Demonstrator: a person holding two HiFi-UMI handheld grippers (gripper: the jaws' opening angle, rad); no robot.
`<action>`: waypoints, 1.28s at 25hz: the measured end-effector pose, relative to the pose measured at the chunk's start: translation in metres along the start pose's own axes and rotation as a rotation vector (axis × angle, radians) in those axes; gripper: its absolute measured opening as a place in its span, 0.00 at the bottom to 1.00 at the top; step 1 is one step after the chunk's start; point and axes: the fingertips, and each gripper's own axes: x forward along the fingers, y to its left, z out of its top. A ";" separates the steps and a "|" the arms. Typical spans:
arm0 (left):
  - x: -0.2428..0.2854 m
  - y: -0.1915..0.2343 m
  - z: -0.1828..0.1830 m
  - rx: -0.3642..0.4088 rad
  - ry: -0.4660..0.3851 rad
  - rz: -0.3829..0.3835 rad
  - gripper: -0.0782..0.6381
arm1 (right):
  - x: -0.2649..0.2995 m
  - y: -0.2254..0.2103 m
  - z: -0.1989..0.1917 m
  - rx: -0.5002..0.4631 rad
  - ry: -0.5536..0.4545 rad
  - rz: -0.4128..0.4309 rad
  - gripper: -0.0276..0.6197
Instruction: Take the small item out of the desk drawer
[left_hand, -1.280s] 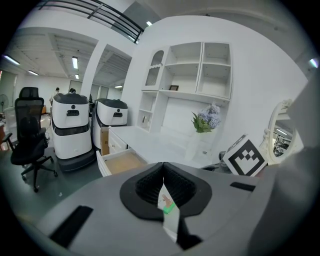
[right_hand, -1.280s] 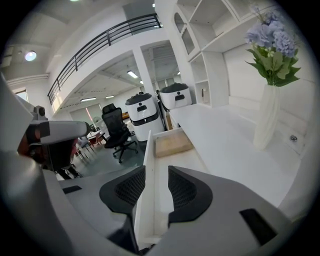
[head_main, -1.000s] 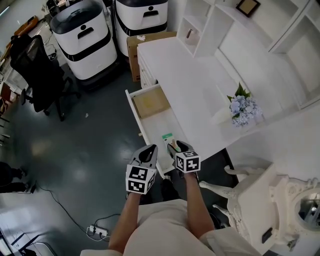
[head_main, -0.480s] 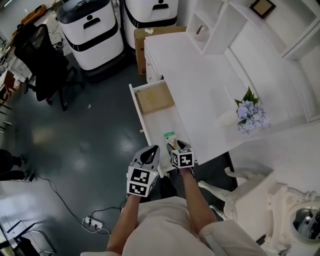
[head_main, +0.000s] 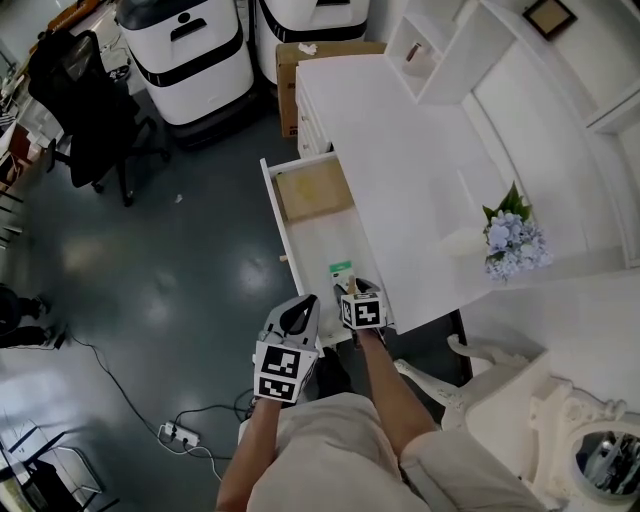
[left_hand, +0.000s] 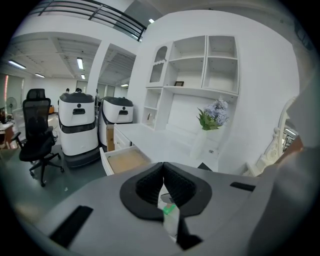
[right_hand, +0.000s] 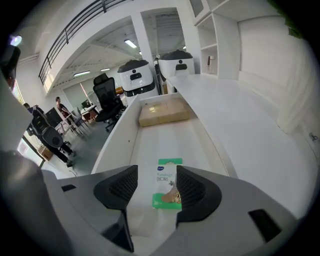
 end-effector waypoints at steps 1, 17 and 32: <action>0.001 -0.001 -0.001 -0.002 0.003 -0.001 0.13 | 0.004 -0.002 0.000 -0.005 0.005 -0.005 0.45; 0.002 0.010 -0.012 -0.017 0.038 0.051 0.13 | 0.056 -0.026 -0.021 0.013 0.132 -0.064 0.56; -0.016 0.035 -0.024 -0.061 0.027 0.151 0.13 | 0.085 -0.029 -0.039 -0.030 0.234 -0.093 0.59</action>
